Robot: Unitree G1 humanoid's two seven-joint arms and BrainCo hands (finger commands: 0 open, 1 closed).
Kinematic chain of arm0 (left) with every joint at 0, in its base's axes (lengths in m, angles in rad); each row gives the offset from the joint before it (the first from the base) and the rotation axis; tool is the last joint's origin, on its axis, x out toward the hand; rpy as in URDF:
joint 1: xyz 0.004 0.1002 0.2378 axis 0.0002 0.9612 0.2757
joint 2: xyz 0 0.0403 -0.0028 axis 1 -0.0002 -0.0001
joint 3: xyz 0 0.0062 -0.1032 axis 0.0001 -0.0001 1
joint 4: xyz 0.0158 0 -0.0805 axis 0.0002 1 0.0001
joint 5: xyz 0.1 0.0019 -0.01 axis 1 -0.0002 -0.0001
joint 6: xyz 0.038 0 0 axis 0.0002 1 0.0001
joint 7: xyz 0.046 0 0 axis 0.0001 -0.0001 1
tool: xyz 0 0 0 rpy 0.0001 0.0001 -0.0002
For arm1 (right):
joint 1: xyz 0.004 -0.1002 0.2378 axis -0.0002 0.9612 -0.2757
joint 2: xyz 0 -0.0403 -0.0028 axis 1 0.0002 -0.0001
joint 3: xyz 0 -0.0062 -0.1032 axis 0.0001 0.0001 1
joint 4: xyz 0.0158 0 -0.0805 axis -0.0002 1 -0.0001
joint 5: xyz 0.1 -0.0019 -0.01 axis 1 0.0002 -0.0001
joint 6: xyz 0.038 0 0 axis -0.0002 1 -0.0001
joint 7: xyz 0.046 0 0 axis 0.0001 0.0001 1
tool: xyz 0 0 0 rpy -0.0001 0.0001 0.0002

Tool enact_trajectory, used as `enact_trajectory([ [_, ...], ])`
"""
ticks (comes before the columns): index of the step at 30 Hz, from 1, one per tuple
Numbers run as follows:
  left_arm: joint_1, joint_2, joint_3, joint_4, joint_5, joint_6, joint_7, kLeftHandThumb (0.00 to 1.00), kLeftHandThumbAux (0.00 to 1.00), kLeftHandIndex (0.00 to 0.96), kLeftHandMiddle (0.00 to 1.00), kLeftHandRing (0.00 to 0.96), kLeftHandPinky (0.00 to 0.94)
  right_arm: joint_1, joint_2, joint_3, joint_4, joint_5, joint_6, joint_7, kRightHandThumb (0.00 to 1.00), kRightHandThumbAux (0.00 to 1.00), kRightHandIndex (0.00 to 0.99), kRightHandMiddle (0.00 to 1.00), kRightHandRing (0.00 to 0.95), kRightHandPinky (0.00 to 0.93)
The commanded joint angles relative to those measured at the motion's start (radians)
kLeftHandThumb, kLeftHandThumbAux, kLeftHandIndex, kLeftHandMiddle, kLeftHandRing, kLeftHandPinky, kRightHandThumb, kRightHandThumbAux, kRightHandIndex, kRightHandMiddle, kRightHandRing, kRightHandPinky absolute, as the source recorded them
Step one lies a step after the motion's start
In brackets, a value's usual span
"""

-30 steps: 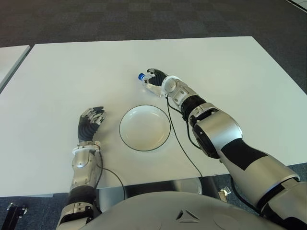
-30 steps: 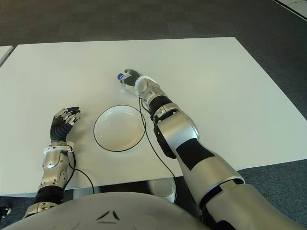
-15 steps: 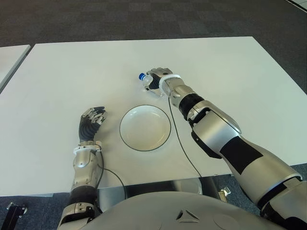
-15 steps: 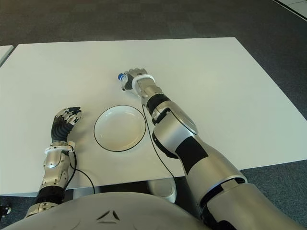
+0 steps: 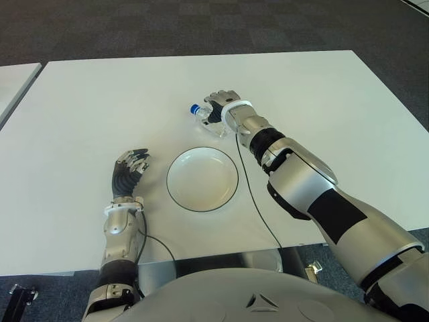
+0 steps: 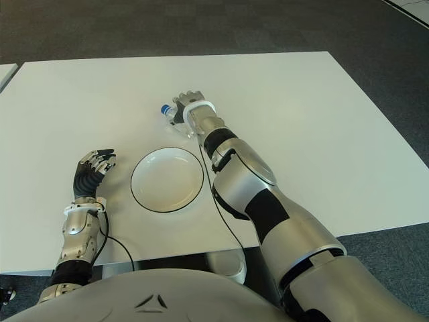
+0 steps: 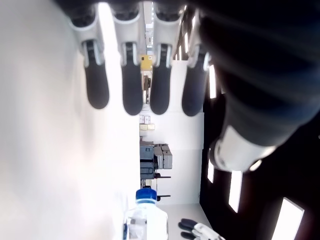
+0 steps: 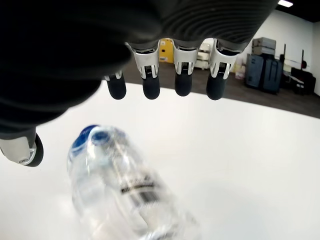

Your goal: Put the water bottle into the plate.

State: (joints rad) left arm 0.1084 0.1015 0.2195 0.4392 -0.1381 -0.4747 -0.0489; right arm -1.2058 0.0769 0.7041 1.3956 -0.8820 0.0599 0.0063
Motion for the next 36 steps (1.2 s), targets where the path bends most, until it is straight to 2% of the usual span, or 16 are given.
enact_trajectory([
  [1,0.012,-0.007,-0.003,-0.008,0.001,0.014,-0.004,0.693,0.723,0.409,0.329,0.338,0.377,-0.025,0.003,0.02,0.004,-0.017,0.005,-0.004,0.579,0.354,0.0,0.0,0.0,0.0],
  [20,0.028,-0.012,0.004,-0.055,0.003,0.028,0.011,0.697,0.724,0.41,0.329,0.34,0.381,-0.053,-0.022,0.066,0.003,-0.043,-0.001,-0.023,0.576,0.379,0.0,0.0,0.0,0.0],
  [32,0.049,-0.012,0.007,-0.08,0.005,0.025,0.01,0.695,0.724,0.411,0.331,0.338,0.381,-0.026,-0.045,0.1,0.007,-0.067,-0.009,-0.061,0.571,0.38,0.0,0.0,0.0,0.0],
  [36,0.06,-0.012,0.006,-0.093,0.0,0.031,0.004,0.695,0.723,0.41,0.331,0.337,0.373,0.011,-0.042,0.106,0.012,-0.067,-0.001,-0.073,0.571,0.373,0.0,0.0,0.0,0.0],
])
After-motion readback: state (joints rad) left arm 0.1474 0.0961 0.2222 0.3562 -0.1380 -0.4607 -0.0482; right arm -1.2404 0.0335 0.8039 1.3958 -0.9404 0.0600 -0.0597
